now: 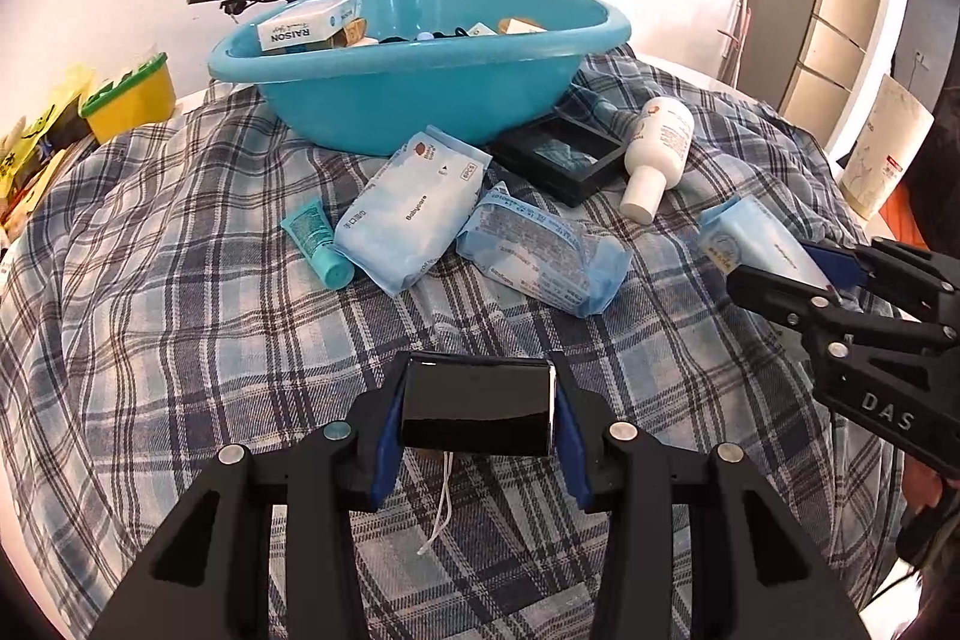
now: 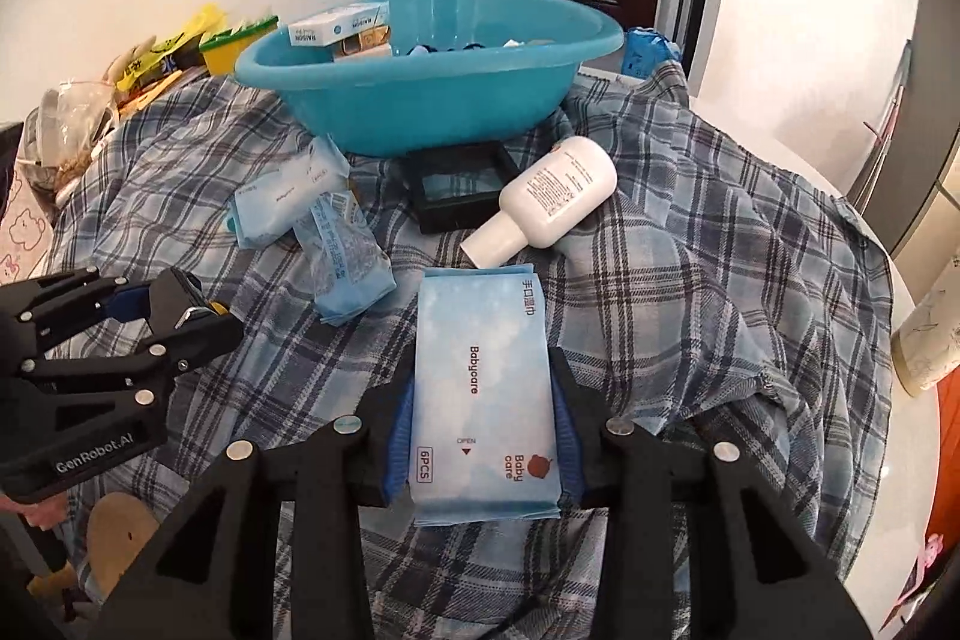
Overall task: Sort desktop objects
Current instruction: 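Lift the black case with the left gripper while the right gripper raises the wipes pack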
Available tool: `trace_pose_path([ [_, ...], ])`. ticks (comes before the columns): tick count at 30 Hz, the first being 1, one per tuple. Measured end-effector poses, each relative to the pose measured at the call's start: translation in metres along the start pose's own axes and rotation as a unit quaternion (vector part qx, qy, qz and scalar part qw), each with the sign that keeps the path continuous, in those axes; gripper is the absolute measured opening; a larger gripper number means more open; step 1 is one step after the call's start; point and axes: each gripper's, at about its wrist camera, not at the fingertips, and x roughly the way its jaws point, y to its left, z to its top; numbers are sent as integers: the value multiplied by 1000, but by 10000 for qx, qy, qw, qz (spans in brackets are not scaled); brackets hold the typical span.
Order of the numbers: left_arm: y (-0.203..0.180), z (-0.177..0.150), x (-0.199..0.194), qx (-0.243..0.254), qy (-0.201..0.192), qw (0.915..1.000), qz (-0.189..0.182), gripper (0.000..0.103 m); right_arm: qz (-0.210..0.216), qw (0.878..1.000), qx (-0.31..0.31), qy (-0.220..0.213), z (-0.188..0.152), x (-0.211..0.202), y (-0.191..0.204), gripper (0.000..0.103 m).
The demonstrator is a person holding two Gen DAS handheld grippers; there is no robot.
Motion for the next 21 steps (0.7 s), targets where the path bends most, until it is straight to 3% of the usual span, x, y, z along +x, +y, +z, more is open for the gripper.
trace_pose_path([
  [10,-3,-1,-12,-152,-332,9991,203,45,147,9986,248,-451,-5,-24,22,38],
  [21,-13,-8,-9,-99,-293,9992,268,45,137,9982,478,-349,-22,-14,20,38],
])
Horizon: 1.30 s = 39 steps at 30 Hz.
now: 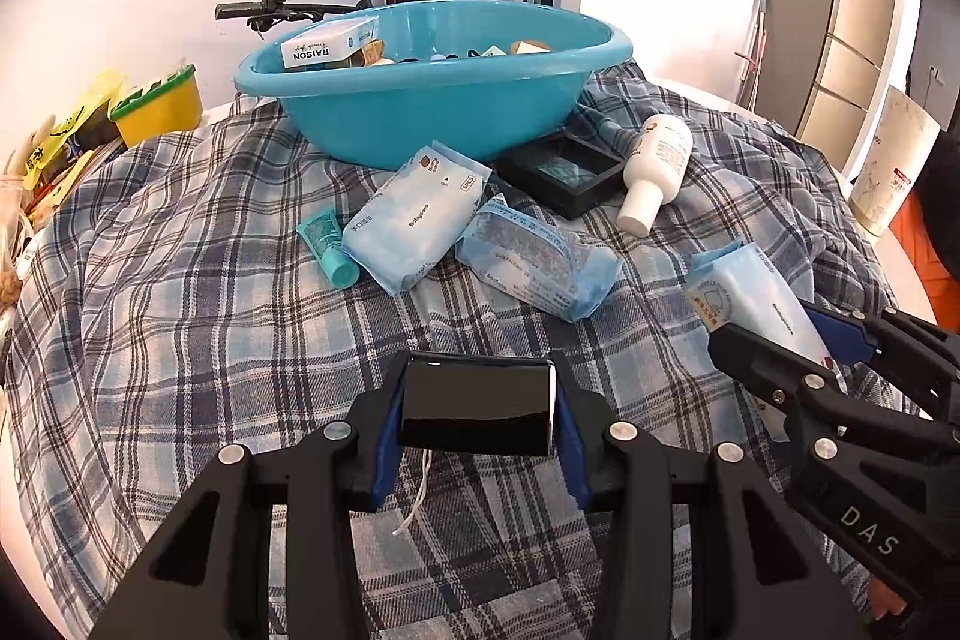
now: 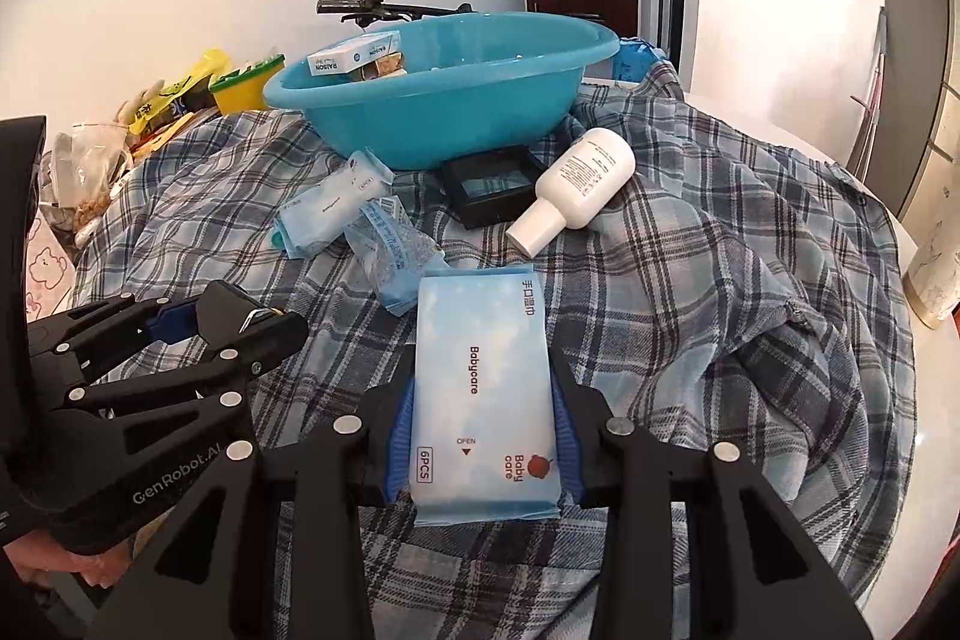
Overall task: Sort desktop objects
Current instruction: 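Lift the black case with the left gripper while the right gripper raises the wipes pack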
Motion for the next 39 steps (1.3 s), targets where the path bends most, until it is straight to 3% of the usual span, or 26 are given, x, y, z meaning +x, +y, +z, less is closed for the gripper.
trace_pose_path([
  [9,-4,2,0,45,-7,10000,35,45,11,10000,68,40,-3,2,-8,38],
  [17,-1,18,-12,75,-257,9996,107,45,-81,9997,29,-243,16,-12,-11,38],
  [26,-1,58,-44,123,-853,9962,123,45,-149,9964,-85,-833,56,-45,-5,38],
  [39,-5,116,-106,85,-1828,9831,101,45,-190,9844,-105,-1745,105,-106,-6,38],
])
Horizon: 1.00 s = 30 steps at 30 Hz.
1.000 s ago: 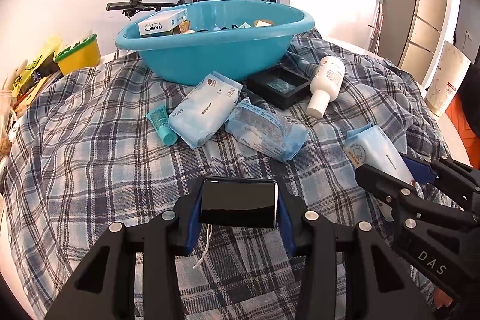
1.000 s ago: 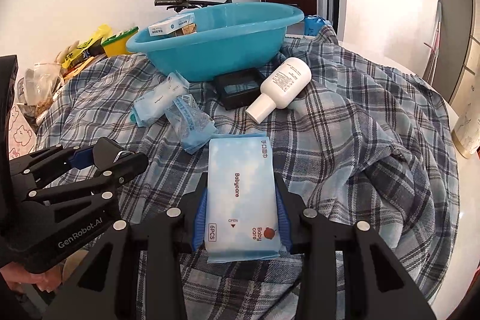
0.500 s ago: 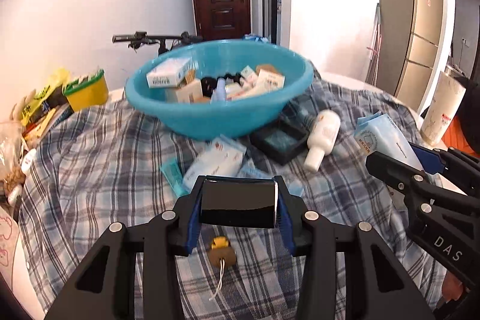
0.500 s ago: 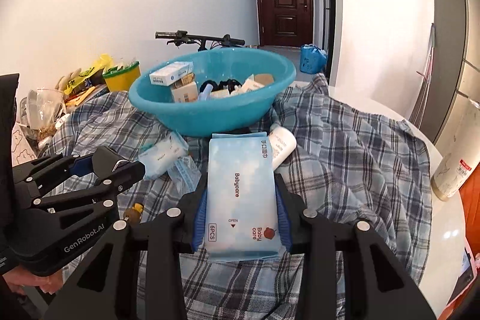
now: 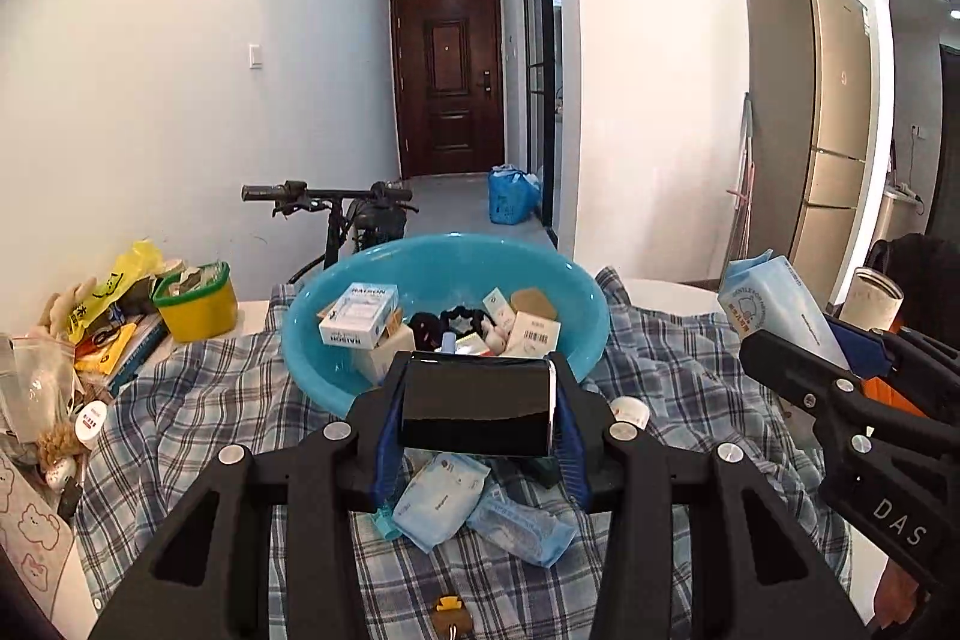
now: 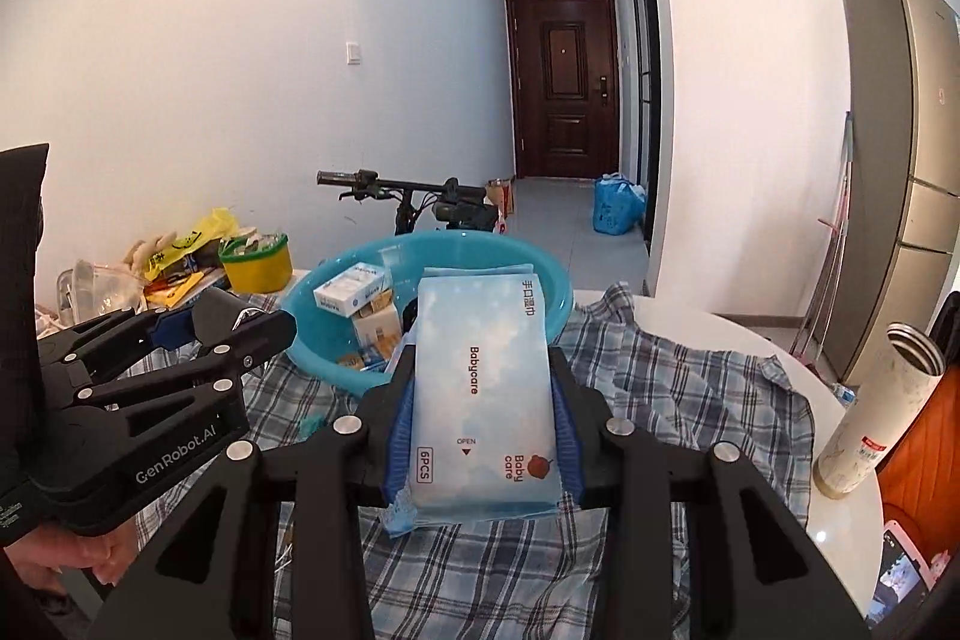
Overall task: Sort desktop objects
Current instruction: 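Lift the black case with the left gripper while the right gripper raises the wipes pack, then carry the black case and wipes pack over the turquoise basin with both grippers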
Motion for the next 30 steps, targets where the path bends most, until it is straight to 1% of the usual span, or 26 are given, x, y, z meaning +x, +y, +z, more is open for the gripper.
trace_pose_path([
  [5,-2,17,-9,-7,-174,9998,-24,45,3,9998,-3,-204,15,-11,-3,38],
  [11,-4,26,-17,-1,-307,9995,-45,45,8,9992,32,-408,23,-23,-6,38],
  [30,-9,22,-17,78,-275,9996,-65,45,-30,9991,65,-410,23,-18,-11,38],
])
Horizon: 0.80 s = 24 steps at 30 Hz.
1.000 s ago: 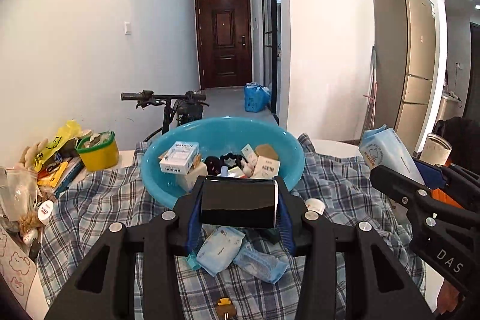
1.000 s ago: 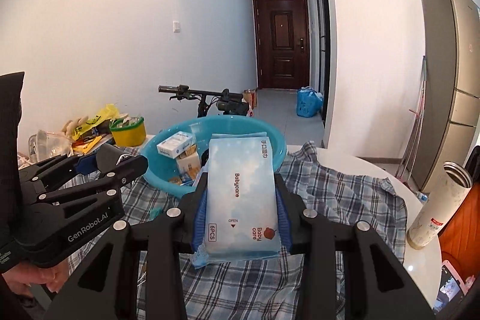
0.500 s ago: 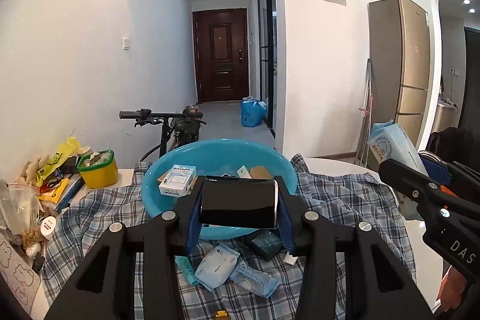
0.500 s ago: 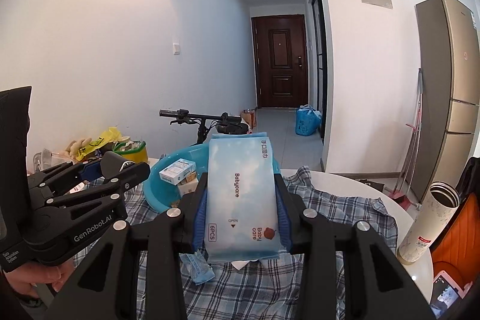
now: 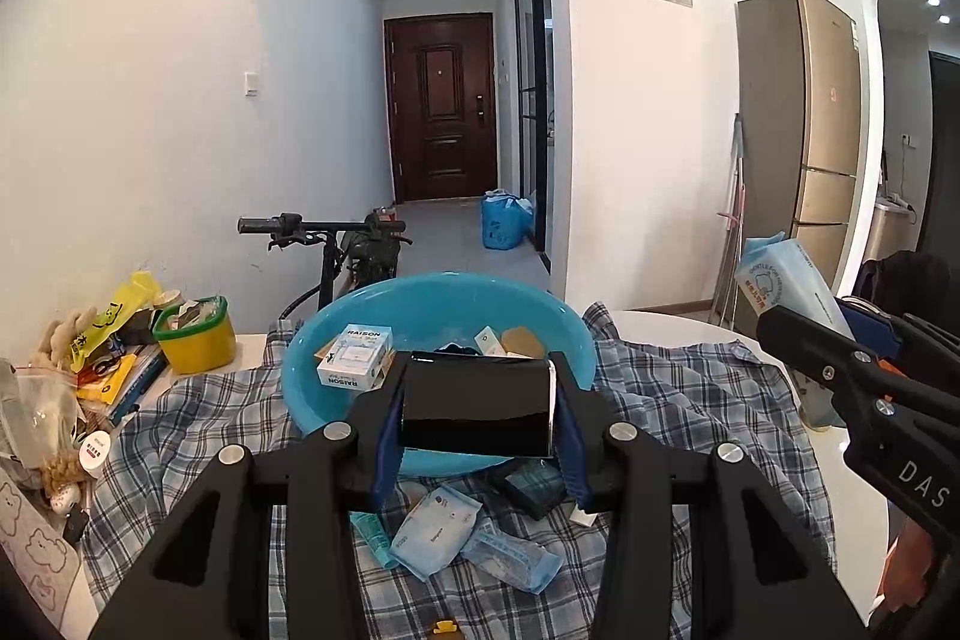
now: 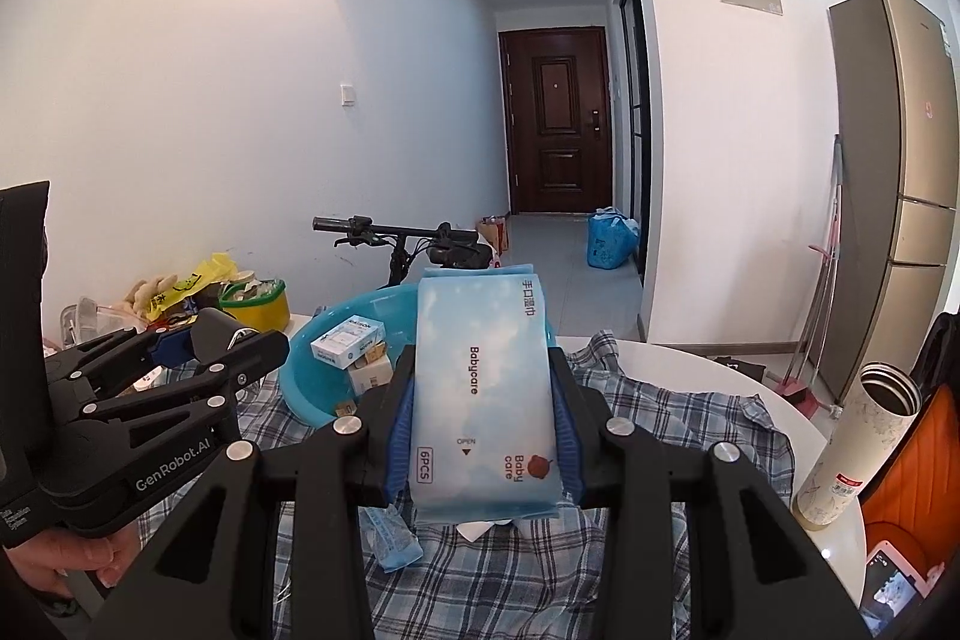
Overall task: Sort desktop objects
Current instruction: 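Carry the black case and wipes pack over the turquoise basin with both grippers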
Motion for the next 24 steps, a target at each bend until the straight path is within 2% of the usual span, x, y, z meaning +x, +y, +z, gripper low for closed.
trace_pose_path([
  [12,11,8,32,-51,59,10000,43,45,25,9999,-59,82,12,30,-3,38],
  [24,37,28,98,-156,51,9995,264,45,-17,9997,-99,220,36,97,-4,38],
])
